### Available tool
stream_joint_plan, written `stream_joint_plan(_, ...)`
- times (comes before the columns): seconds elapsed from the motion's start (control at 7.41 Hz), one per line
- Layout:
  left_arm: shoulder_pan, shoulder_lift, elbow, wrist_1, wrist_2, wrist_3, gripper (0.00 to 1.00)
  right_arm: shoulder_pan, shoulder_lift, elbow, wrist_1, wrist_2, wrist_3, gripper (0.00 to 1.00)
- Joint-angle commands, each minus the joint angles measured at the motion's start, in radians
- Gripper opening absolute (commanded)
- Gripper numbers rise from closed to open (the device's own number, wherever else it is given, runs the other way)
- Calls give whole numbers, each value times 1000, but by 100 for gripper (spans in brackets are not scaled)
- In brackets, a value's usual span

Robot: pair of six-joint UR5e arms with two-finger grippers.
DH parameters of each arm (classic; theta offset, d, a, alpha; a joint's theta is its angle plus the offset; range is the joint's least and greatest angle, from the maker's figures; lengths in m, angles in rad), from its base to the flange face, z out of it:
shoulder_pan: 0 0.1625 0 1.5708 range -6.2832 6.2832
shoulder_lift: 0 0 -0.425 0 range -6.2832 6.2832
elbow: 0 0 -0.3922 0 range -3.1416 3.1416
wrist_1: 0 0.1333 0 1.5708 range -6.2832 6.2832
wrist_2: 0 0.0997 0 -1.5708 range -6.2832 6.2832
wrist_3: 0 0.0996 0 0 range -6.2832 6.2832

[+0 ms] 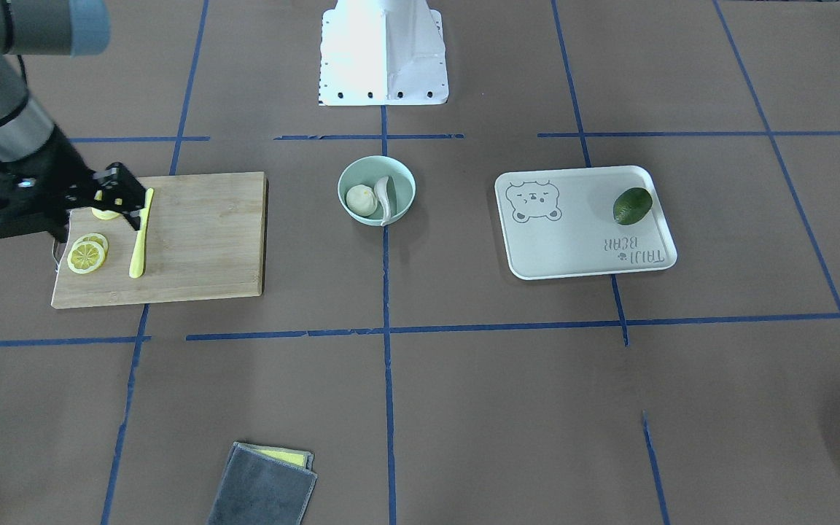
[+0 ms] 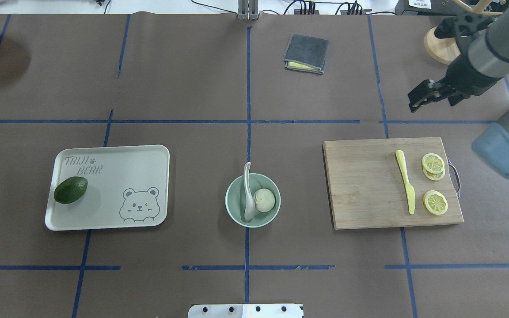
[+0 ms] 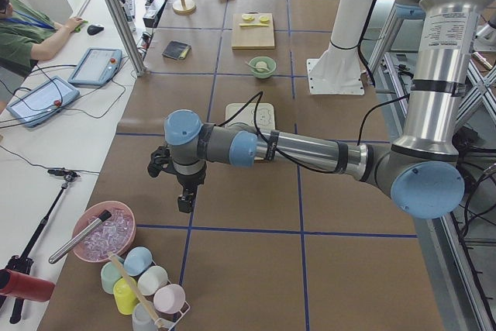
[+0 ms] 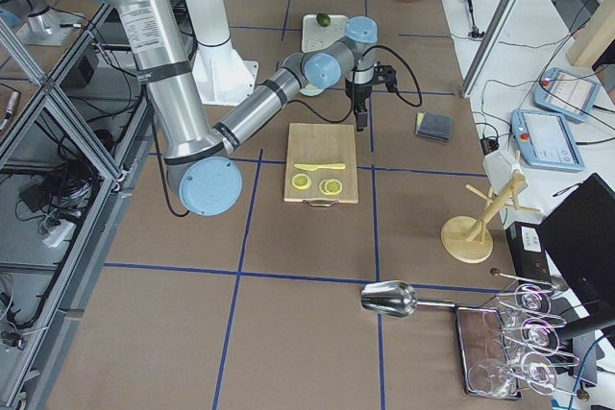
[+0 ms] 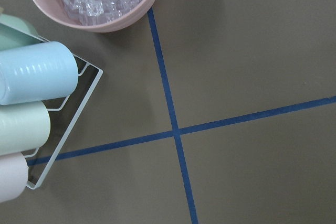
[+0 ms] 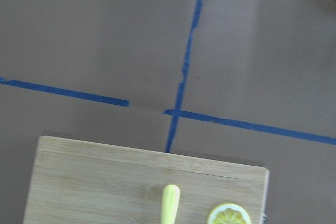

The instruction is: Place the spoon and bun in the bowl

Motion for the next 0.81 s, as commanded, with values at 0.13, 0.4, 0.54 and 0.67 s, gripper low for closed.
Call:
stream_joint_plan(0.13,-5,5,1,8,-7,0,100,242,-153,-81,0,106,-351,100)
stream_joint_plan(0.4,-5,23,2,5,-7,0,100,368,-194,-173,0,160,-570,100)
stream_joint_plan(0.54,-3,46,2,-1,-10,2,100,420,-204,-223,4,163,-644,100)
stream_joint_plan(0.67,-5,54,2,-2,-12,2,100,449,-202,-283,6,167,-726,100)
